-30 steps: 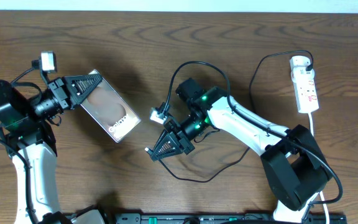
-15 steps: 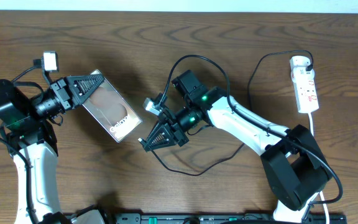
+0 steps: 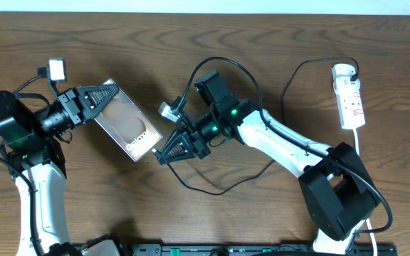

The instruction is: Plug charger to phone and switch on socket

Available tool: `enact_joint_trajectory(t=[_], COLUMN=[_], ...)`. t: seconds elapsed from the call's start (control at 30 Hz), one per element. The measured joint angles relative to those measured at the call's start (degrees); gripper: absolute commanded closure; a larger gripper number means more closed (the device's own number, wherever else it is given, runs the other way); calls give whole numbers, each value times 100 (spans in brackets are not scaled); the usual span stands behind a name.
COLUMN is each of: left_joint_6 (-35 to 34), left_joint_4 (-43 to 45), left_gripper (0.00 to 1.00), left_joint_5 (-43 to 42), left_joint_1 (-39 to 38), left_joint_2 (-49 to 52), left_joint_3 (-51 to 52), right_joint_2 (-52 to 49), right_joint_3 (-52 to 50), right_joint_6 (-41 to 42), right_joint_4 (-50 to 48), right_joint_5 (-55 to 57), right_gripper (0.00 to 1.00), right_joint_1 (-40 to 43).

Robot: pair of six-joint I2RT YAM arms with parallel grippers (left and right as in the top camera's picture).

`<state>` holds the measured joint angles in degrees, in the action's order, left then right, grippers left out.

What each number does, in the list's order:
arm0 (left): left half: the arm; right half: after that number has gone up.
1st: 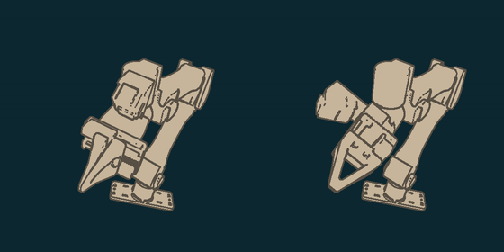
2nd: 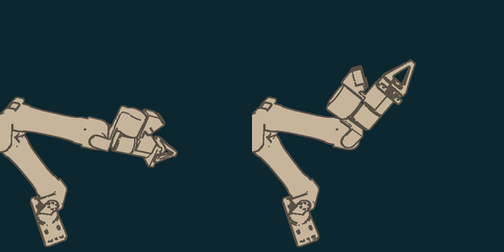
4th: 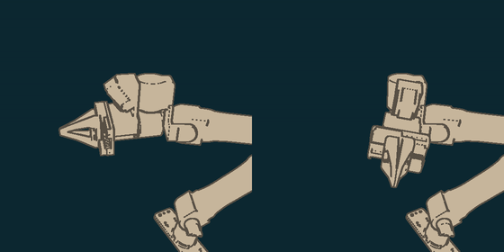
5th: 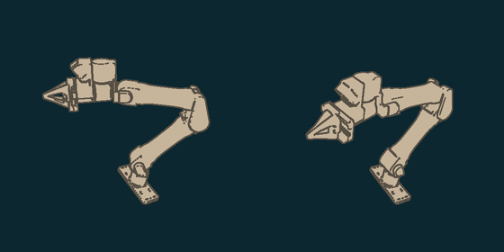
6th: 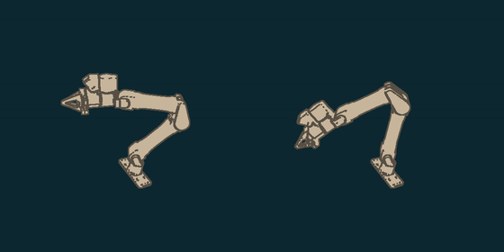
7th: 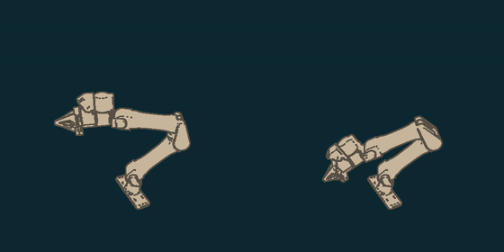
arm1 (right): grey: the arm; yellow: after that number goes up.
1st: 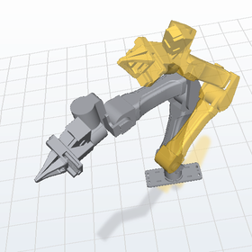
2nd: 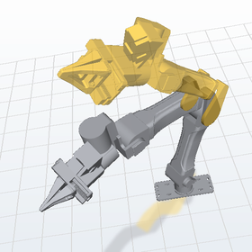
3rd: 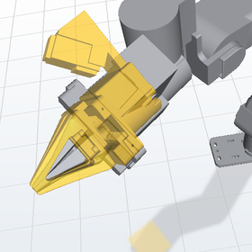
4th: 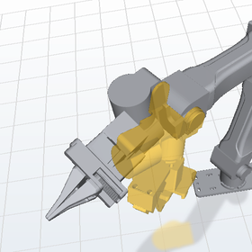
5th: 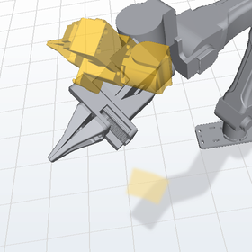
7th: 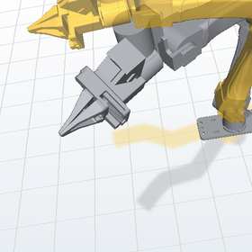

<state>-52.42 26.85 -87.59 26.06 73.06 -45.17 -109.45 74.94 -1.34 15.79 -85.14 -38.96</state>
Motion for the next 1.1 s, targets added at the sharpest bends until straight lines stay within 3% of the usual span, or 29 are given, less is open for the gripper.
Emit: enact_joint_trajectory(t=[0.37, 1.1], left_joint_6=[-2, -50], left_joint_4=[4, -48], left_gripper=[93, 93], left_joint_5=[157, 247], left_joint_1=[7, 4], left_joint_2=[2, 2], left_joint_3=[0, 0], right_joint_2=[0, 0], right_joint_3=[0, 0], right_joint_6=[702, 752], right_joint_4=[-496, -516], right_joint_5=[-17, 7], right_gripper=[99, 99], right_joint_1=[0, 0])
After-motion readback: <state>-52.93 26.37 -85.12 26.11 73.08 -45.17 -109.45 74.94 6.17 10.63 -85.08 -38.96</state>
